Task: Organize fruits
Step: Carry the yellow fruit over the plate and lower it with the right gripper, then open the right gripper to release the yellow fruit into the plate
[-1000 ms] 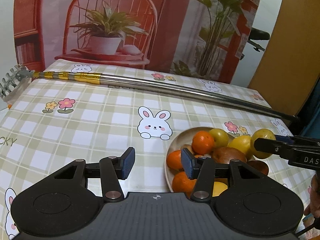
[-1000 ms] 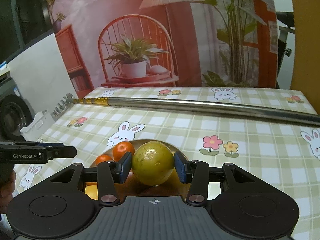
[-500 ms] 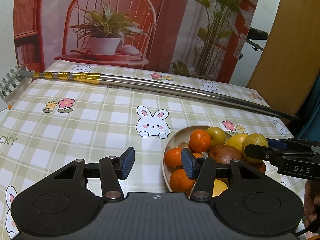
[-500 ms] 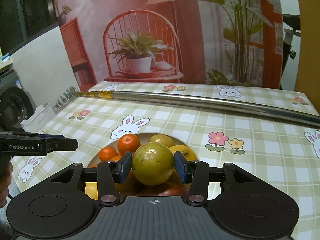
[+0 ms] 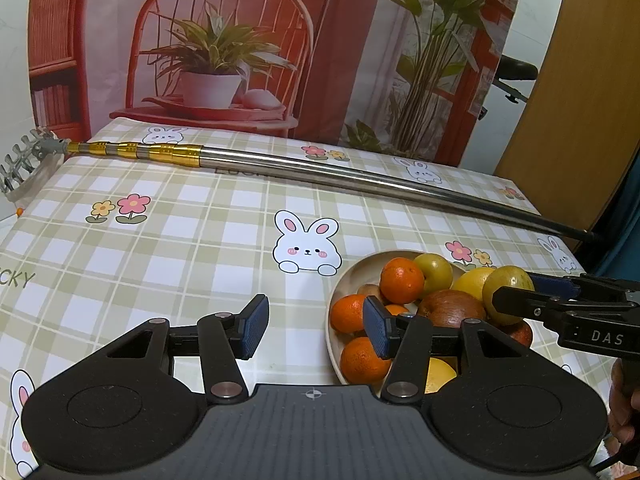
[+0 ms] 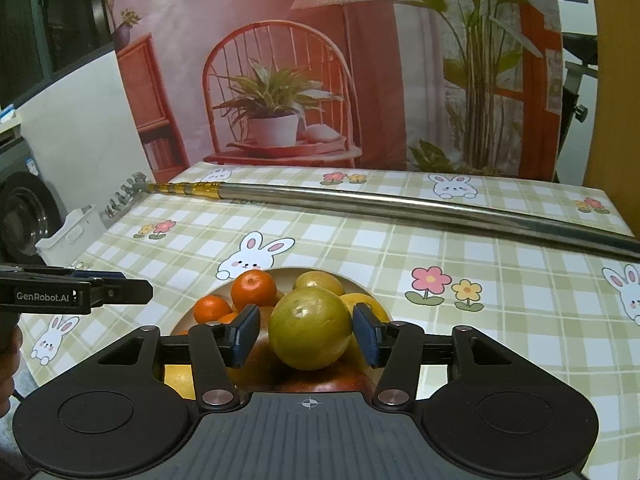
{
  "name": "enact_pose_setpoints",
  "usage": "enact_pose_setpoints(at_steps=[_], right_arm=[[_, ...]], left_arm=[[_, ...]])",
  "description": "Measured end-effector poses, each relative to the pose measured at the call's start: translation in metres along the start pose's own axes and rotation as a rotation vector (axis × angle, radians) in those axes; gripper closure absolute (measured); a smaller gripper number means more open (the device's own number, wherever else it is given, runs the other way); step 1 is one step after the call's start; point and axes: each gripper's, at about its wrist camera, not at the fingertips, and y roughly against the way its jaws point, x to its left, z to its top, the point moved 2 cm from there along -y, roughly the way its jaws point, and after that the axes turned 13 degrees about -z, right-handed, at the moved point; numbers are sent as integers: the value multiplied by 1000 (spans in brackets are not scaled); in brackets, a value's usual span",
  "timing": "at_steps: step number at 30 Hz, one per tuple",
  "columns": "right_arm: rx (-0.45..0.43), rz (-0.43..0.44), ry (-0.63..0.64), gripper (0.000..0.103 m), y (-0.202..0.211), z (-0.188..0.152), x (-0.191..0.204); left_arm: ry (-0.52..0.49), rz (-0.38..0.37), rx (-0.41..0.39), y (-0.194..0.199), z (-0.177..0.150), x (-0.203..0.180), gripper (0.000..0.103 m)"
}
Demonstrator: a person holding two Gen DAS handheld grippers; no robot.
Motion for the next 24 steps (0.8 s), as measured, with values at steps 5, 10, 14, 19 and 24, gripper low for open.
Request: enact_pose_setpoints(at_steps=[5, 10, 14, 19, 24], right_arm=[[-12, -4, 5, 46, 4, 2, 2], [-19, -10, 11, 44, 7, 2, 2], [-24, -21, 6, 37, 8, 3, 0], [-37, -34, 0, 29, 14, 4, 0], [-62, -55, 2, 15, 22, 7, -1]], left_arm=[[1, 0, -1, 0, 0, 0, 48], [0, 1, -3, 1, 0, -1, 48], [-3, 0, -5, 1, 0, -2, 47], [-11, -2, -10, 5, 0, -6, 47], [-29, -8, -36, 14, 4, -11, 39]])
